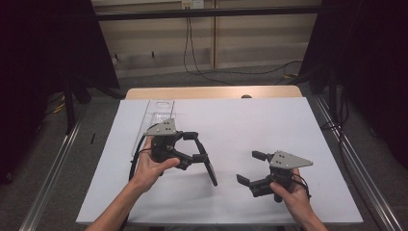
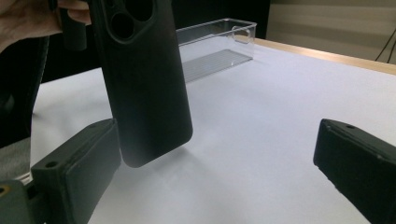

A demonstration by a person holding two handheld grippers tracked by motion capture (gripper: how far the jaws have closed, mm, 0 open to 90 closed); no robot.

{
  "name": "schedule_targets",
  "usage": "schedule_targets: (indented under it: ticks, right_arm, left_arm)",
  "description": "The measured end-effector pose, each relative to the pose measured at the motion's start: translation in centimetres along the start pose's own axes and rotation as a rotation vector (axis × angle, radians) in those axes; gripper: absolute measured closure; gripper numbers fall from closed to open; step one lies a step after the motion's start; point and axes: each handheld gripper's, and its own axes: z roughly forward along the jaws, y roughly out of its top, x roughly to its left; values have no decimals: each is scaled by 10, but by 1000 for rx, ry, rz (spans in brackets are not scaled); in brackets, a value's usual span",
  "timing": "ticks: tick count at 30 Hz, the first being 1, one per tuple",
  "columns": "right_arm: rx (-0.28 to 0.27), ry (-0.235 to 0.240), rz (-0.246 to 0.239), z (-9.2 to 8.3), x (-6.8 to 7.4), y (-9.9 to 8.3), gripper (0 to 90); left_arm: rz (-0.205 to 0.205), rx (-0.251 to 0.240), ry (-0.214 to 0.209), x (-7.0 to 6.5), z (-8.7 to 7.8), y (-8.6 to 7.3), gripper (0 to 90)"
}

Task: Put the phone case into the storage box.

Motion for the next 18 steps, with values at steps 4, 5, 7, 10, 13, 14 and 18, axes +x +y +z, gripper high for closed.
schedule_targets:
  ticks: [4,5,7,10,13,14,18]
  right_arm:
    - [-2,-16,9,-5,-2,-2,0]
    - [0,-12,19,-6,-2,-2,0]
    - [-4,-17,19,-9,-2,-2,0]
    - [-7,-57,22,-14,-3,-2,0]
    - [-23,-99,23,-19,-4,-4,0]
    - [-25,-110,19,-20,-4,-5,0]
    - [-38,-171,21,-24,-5,-11,0]
  left_arm:
    - [-7,-7,13,1,-3,1,146]
    - [-9,-11,24,0,-3,2,146]
    - [-3,-12,30,1,-5,3,146]
    - [-6,-12,46,1,-7,4,146]
    - [-8,-12,59,2,-8,4,146]
    - [-11,-12,62,2,-8,4,146]
    - [-19,-14,88,3,-9,4,145]
